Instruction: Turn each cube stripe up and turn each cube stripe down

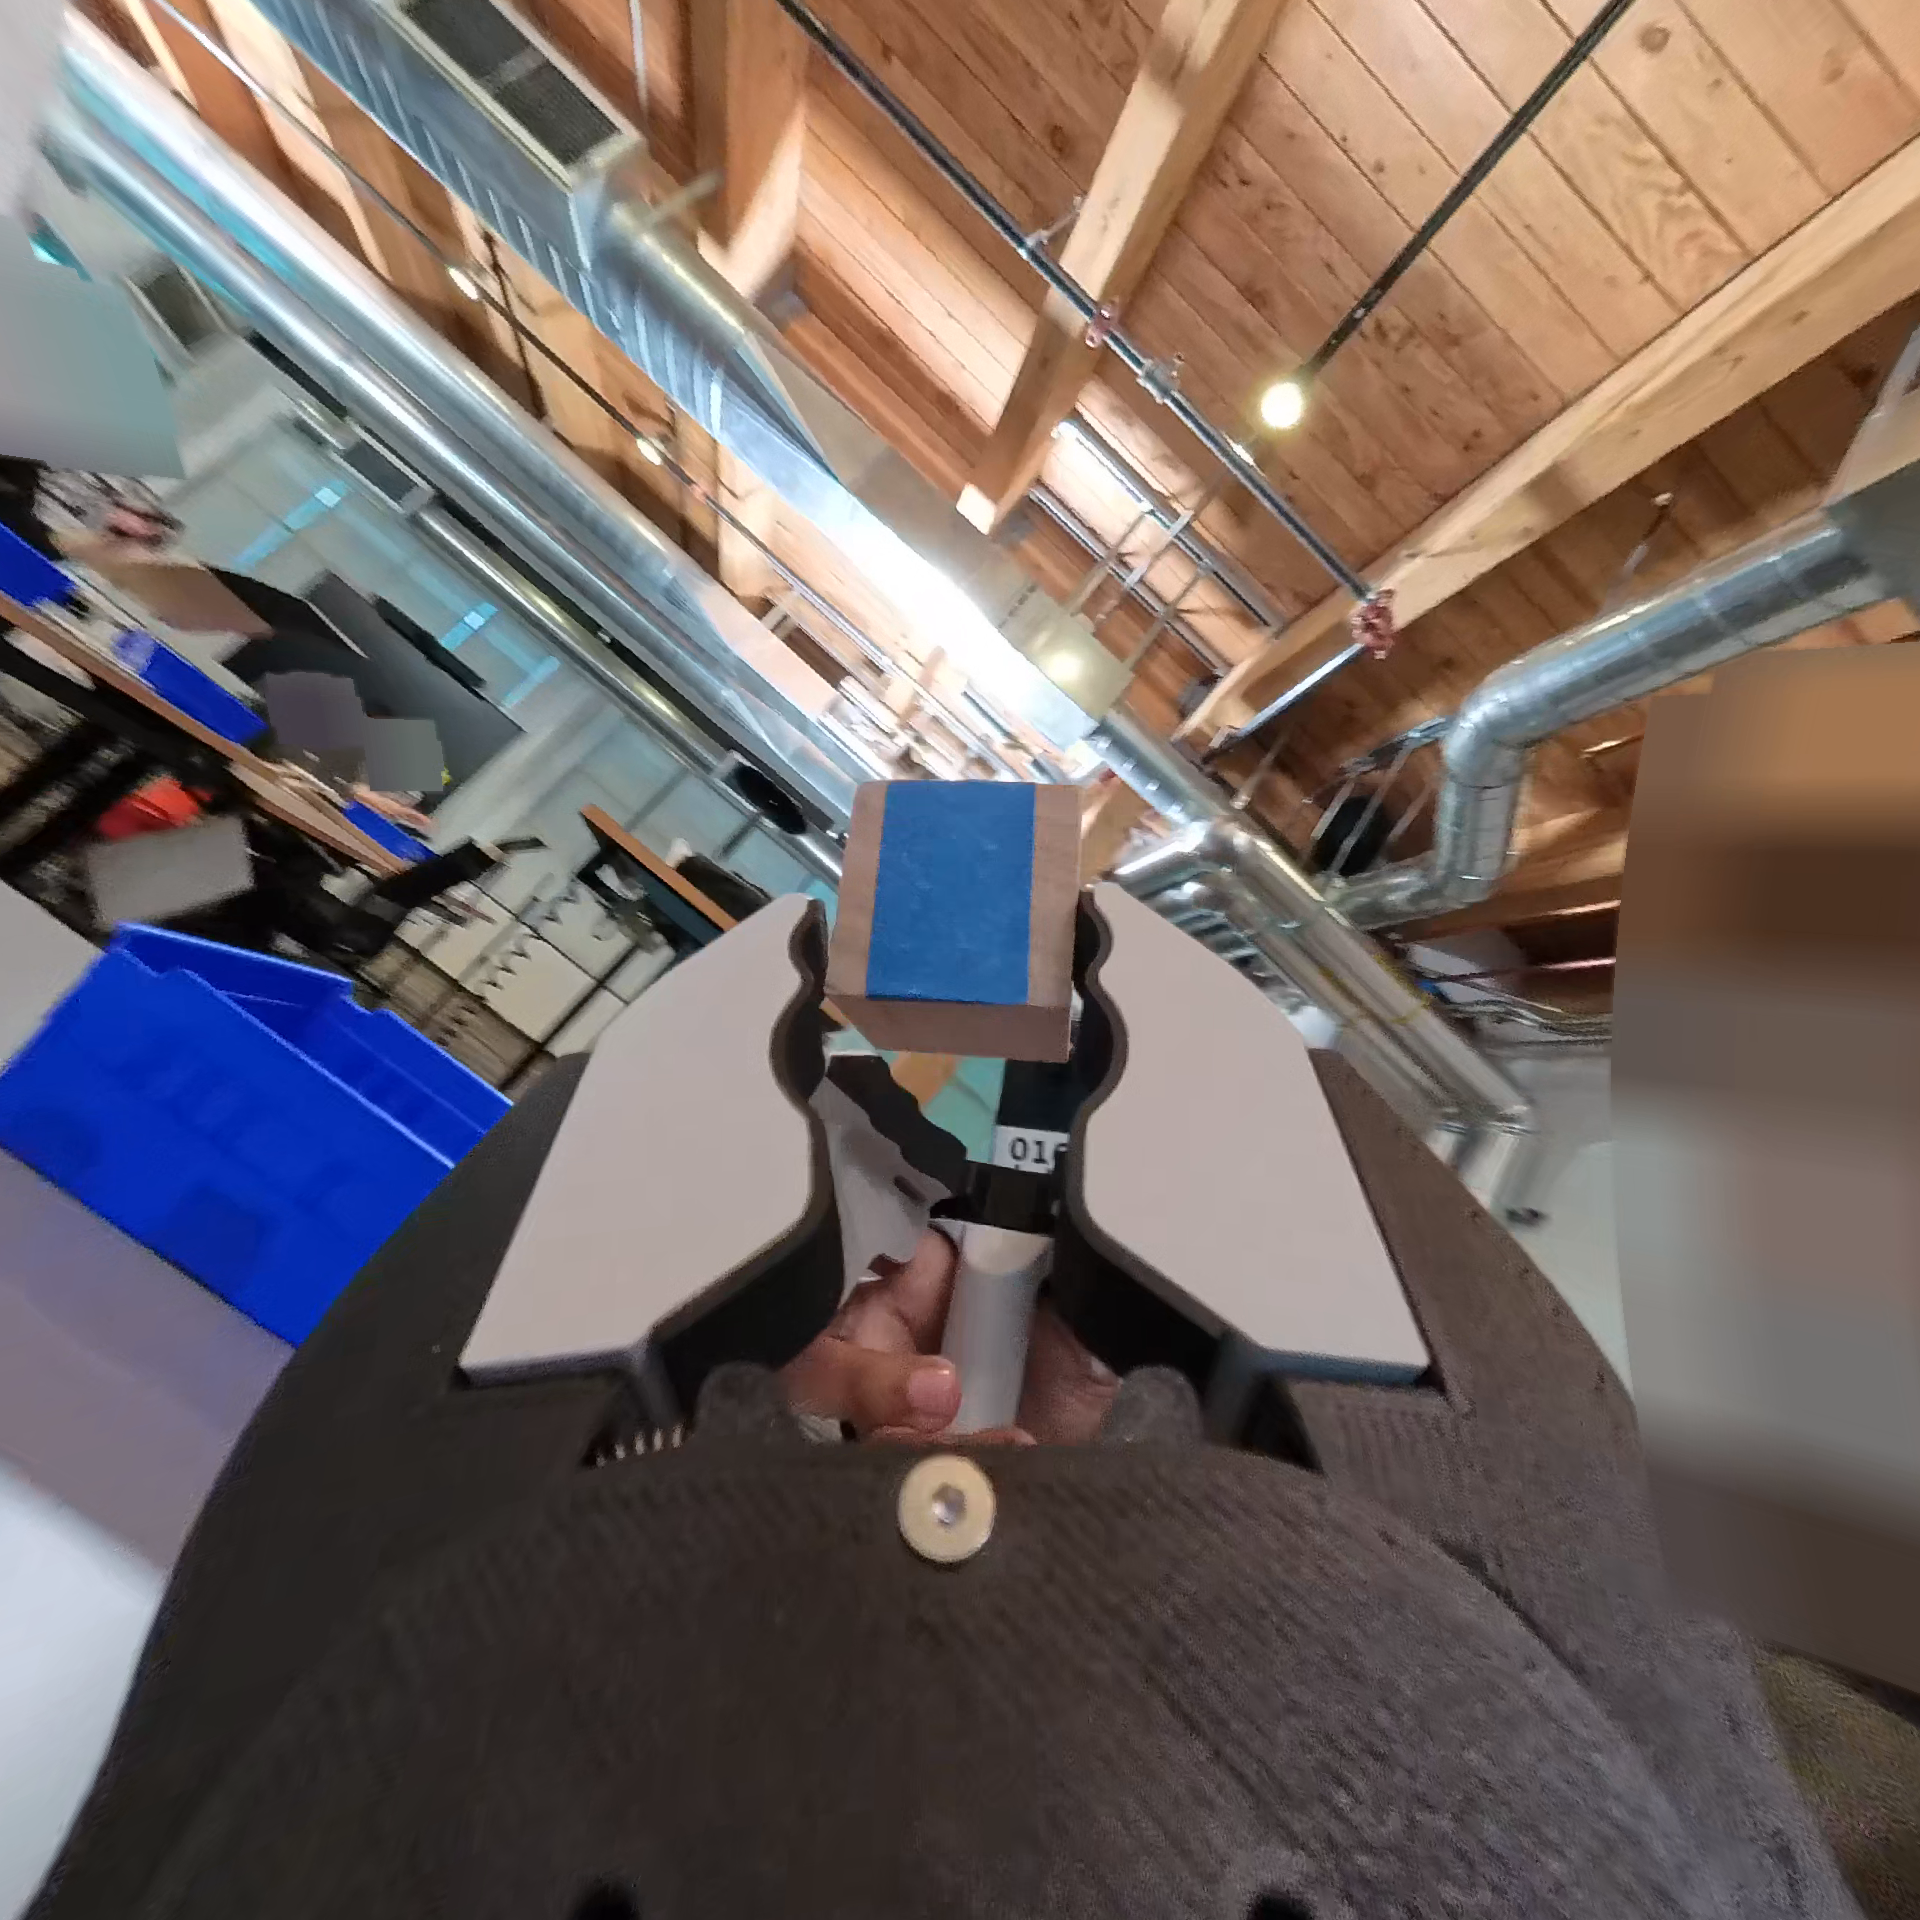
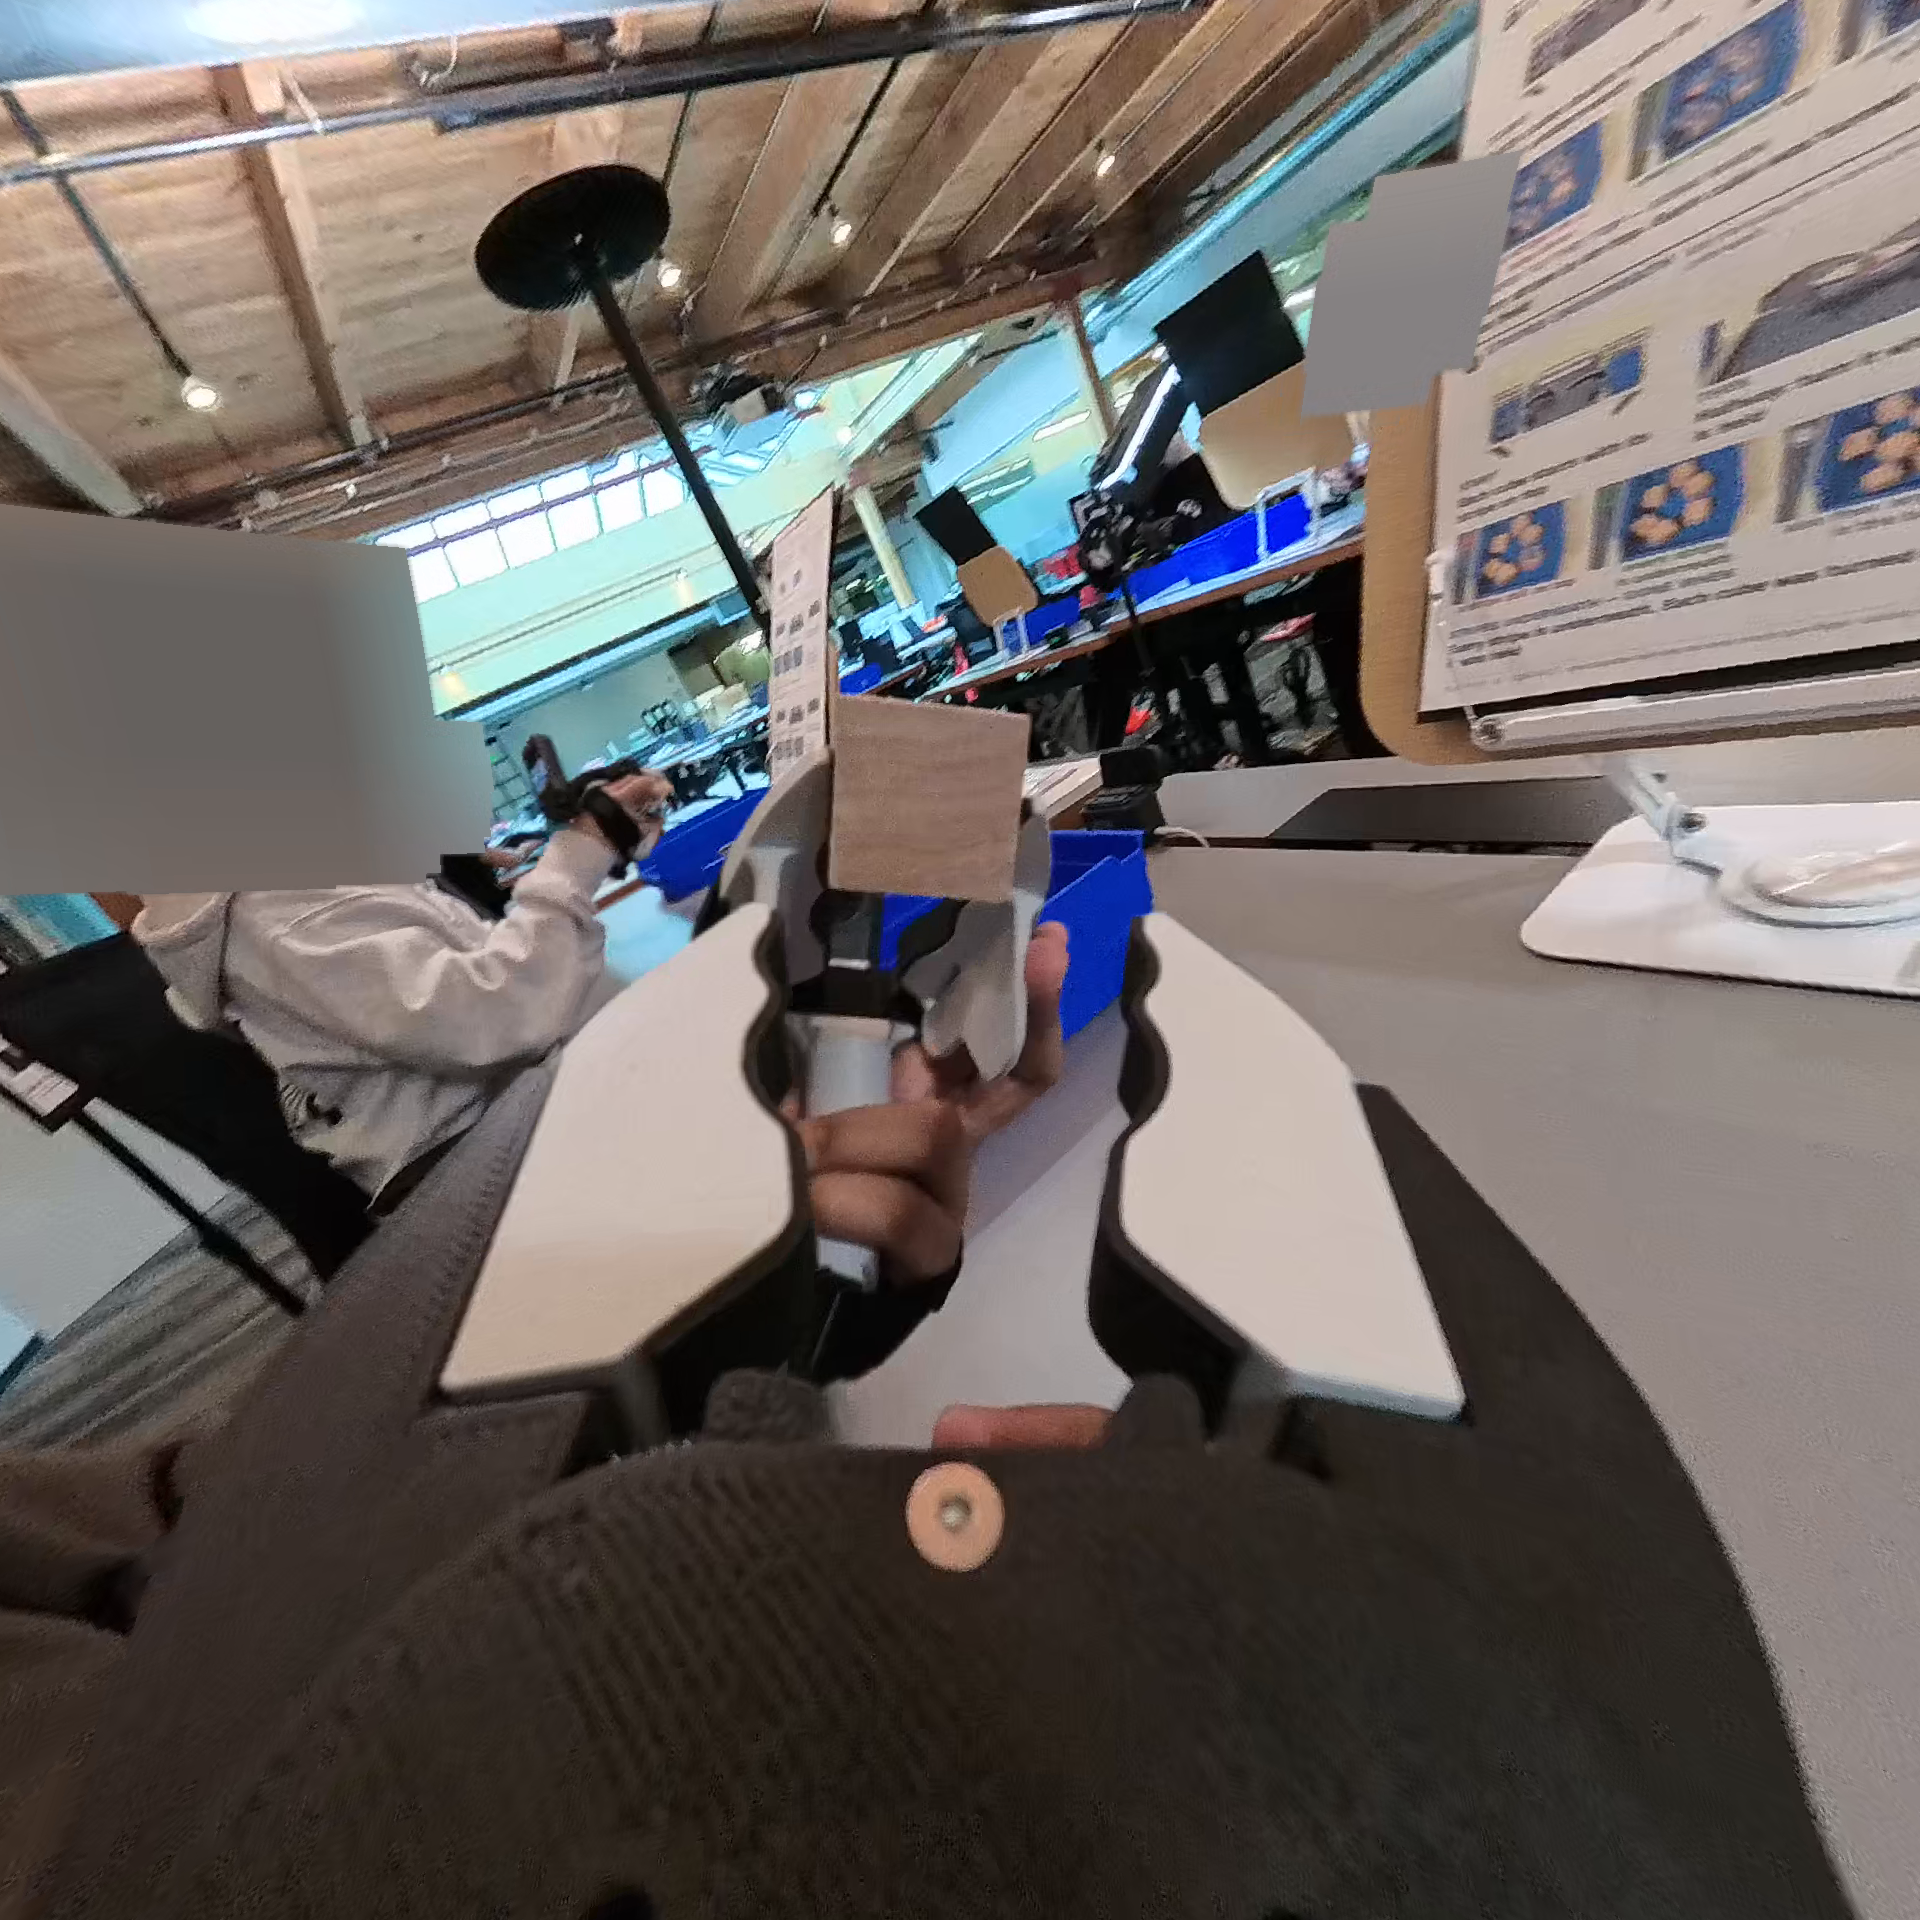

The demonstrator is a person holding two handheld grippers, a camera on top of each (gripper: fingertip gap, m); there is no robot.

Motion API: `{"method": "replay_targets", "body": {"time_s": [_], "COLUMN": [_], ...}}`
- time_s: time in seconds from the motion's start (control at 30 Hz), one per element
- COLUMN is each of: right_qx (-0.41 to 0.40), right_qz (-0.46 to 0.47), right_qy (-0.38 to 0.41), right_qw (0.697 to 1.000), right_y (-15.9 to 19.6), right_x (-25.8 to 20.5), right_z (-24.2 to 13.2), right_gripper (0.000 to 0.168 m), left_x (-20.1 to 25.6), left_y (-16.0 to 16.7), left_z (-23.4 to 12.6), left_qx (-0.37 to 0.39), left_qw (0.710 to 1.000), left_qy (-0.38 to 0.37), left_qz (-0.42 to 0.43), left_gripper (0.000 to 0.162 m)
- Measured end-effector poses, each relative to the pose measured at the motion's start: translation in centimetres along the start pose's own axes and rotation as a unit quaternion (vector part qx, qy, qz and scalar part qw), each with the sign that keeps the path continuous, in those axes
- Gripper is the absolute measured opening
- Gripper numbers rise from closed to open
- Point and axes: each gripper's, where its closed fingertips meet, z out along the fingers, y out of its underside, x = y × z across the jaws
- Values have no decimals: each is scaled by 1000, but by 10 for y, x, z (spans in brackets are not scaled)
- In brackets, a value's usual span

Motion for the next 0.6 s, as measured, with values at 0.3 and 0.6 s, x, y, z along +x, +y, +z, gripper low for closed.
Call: {"method": "replay_targets", "body": {"time_s": [0.3,0.6], "right_qx": [14,43], "right_qz": [11,6], "right_qy": [-16,12], "right_qw": [1000,999], "right_y": [1,-37], "right_x": [1,31], "right_z": [0,-17], "right_gripper": [40,40], "left_x": [-5,-27], "left_y": [37,33], "left_z": [7,-11], "left_qx": [-18,-55], "left_qw": [999,996], "left_qy": [10,13], "left_qz": [-28,-65], "left_gripper": [46,47]}}
